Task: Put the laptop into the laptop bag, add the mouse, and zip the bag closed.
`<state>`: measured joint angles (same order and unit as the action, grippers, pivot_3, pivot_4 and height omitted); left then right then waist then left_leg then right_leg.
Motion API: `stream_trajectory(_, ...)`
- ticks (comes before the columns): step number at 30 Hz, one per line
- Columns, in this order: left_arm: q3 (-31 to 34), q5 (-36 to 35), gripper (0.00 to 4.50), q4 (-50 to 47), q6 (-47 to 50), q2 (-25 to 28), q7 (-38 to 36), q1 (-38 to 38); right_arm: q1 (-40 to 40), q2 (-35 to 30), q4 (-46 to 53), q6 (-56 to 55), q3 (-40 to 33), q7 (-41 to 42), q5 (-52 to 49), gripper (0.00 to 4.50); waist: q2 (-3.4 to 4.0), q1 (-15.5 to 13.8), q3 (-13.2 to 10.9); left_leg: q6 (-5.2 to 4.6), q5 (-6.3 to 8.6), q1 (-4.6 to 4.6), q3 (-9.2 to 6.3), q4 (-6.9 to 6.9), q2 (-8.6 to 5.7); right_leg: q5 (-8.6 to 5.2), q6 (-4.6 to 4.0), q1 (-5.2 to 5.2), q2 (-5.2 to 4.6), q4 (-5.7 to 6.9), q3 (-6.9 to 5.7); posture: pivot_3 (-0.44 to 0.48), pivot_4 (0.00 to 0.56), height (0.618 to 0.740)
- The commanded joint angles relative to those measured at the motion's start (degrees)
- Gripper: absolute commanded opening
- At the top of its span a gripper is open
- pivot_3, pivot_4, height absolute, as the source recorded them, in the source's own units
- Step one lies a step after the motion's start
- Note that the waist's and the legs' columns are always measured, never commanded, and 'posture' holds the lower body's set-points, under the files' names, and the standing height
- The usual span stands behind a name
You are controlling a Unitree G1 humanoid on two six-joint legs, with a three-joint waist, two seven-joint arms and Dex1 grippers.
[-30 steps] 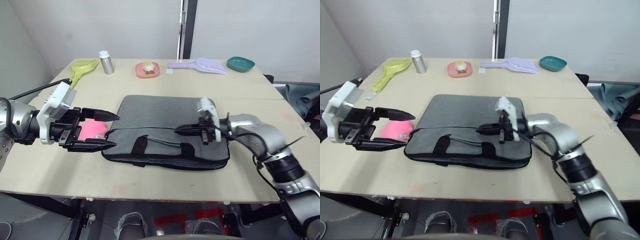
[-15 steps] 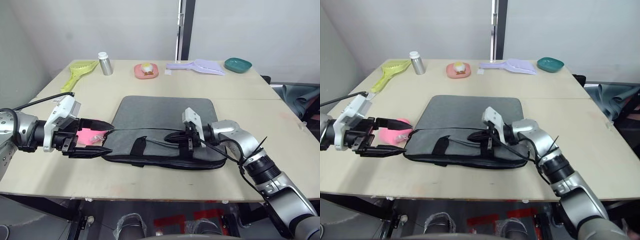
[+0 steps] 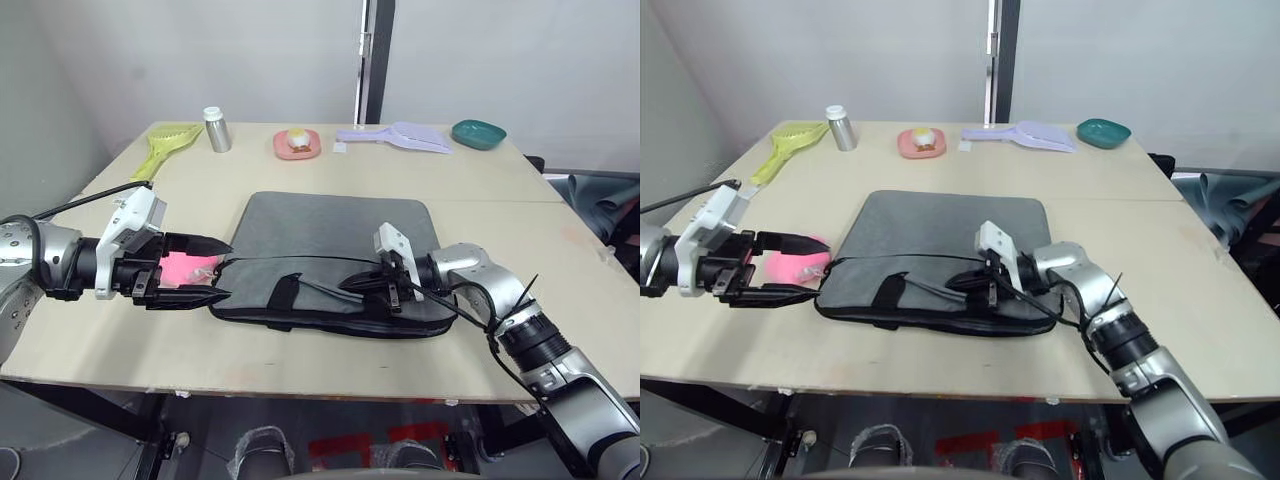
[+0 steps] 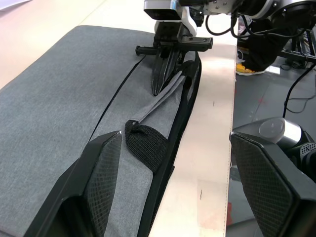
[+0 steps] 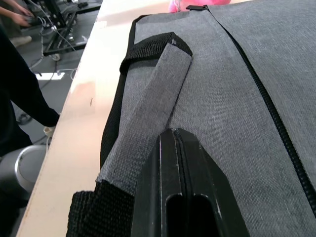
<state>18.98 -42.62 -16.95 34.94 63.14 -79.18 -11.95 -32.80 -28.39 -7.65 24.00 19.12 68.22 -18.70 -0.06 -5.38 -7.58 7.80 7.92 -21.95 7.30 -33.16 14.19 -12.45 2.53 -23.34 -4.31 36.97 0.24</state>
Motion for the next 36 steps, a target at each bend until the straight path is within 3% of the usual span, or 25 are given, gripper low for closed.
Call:
stream_trajectory(1, -0.02, -0.83, 3.64, -0.21, 0.13, 0.23, 0.33, -1.49, 3.47, -1.92, -5.74, 1.0, -0.73, -1.58, 2.9, 0.02, 0.0, -0.01, 0.37, 0.0, 0.0, 0.01, 0.0, 0.0, 0.0, 0.0, 0.0, 0.01, 0.0, 0.0, 0.0, 0.0, 0.15, 0.74)
stream_trajectory(9, -0.74, -1.09, 3.64, 0.4, 0.7, 0.13, 0.62, -3.07, 3.33, -5.57, -3.23, 2.39, -6.72, 0.17, -0.3, 0.02, 0.01, -0.04, 0.53, -0.01, 0.01, 0.05, -0.01, -0.03, 0.0, 0.0, 0.0, 0.11, -0.04, 0.02, -0.03, 0.0, 0.15, 0.74)
stream_trajectory(14, -1.42, -0.78, 3.64, 1.07, 0.39, -0.05, 0.6, -3.72, 3.15, -5.72, -5.65, 1.4, -4.2, 0.54, 2.81, 0.02, 0.01, 0.21, 0.53, -0.01, 0.01, -0.02, -0.01, -0.03, 0.01, 0.0, 0.0, 0.0, 0.0, 0.01, -0.02, 0.0, 0.15, 0.74)
stream_trajectory(20, -0.52, -1.03, 3.64, 1.28, 0.76, -0.23, 1.17, -2.97, 4.54, -2.21, -8.14, -0.27, -1.27, 1.58, 3.8, 0.02, -0.09, 0.8, 0.64, -0.01, 0.01, -0.04, 0.06, 0.03, 0.02, -0.01, 0.0, -0.06, 0.0, -0.07, 0.03, 0.0, 0.15, 0.74)
stream_trajectory(36, 4.58, -1.65, 3.64, 0.26, 1.78, -0.38, 2.91, 3.67, -0.98, 2.43, -5.69, 1.57, -6.44, 5.05, -1.15, 0.02, -0.01, 2.9, 0.52, 0.01, 0.02, -0.1, 0.12, 0.28, 0.08, -0.04, -0.03, -0.29, 0.07, -0.19, 0.08, 0.0, 0.15, 0.74)
